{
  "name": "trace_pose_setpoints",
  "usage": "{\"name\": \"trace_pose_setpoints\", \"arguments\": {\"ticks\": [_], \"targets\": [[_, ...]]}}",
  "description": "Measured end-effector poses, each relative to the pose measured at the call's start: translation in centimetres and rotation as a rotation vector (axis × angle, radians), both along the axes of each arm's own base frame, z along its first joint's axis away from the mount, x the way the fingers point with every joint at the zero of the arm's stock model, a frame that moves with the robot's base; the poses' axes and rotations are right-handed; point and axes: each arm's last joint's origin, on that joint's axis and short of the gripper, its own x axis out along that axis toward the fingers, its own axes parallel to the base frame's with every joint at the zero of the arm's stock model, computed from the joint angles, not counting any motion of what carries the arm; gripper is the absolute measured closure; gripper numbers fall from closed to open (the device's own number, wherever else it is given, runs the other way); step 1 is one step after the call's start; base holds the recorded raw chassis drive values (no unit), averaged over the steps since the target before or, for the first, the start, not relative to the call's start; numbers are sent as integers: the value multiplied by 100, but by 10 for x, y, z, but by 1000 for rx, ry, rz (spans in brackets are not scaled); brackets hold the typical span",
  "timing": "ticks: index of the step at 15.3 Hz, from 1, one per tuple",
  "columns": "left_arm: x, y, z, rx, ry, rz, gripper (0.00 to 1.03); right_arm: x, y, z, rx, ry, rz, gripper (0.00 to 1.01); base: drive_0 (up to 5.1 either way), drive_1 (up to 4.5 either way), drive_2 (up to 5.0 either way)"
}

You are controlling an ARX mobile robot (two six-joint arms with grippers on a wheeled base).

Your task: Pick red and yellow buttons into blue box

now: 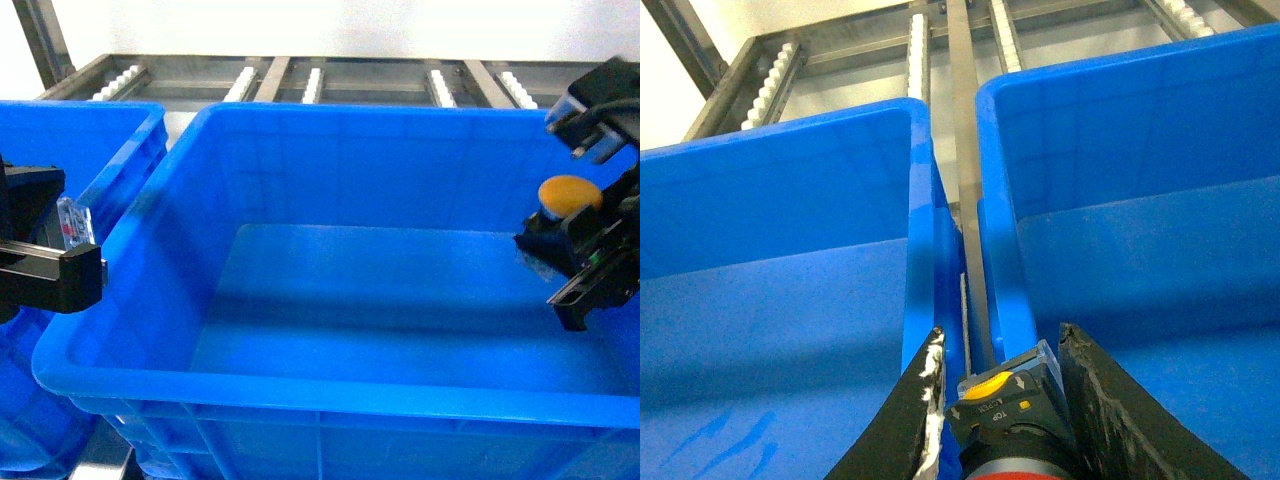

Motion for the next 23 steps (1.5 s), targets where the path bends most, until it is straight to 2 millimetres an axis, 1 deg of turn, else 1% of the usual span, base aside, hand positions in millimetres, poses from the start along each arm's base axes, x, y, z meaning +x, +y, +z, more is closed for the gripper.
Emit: {"name": "trace_pose_setpoints", "arguments": {"ticks": [1,2,3,4,5,6,7,8,9,10,11,12,14,16,18,19,20,23], "targets": [[0,0,0,0,0,0,74,6,1,-9,-26,57,12,76,0,0,0],[0,0,0,0,0,0,74,9,1,-18,-57,61,13,71,0,0,0],[0,0,0,0,0,0,74,11,1,-24,-78,63,13,60,0,0,0],[0,0,0,0,0,-1,74,12,1,-23,-80,50,12,49,0,0,0],[0,0,0,0,0,-1,74,14,1,-19,-75,1,10,38,0,0,0],[0,0,0,0,0,0,74,14,-4,-12,-50,-11,2,27,0,0,0],[0,0,0,-1,-1,0,74,12,-11,0,-13,-41,-17,16,0,0,0],[0,0,0,1,1,0,74,8,-19,16,34,-62,-49,5,0,0,0],[0,0,0,0,0,0,74,-4,-33,49,126,-124,-67,4,0,0,0],[0,0,0,0,0,0,74,-19,-42,71,181,-174,-54,3,0,0,0],[0,0,0,0,0,0,74,-37,-51,86,229,-202,-43,3,0,0,0],[0,0,0,0,0,0,74,-60,-59,96,284,-238,-29,3,0,0,0],[0,0,0,0,0,0,74,-95,-65,106,340,-272,-78,3,0,0,0],[0,0,0,0,0,-1,74,-119,-57,105,364,-338,-102,3,0,0,0],[0,0,0,0,0,1,74,-144,-49,86,402,-333,-197,3,0,0,0],[0,0,0,0,0,0,74,-152,-43,78,416,-325,-217,3,0,0,0],[0,0,0,0,1,-3,74,-160,-42,72,427,-313,-241,3,0,0,0],[0,0,0,0,1,-2,74,-186,-45,66,440,-344,-275,3,0,0,0]]}}
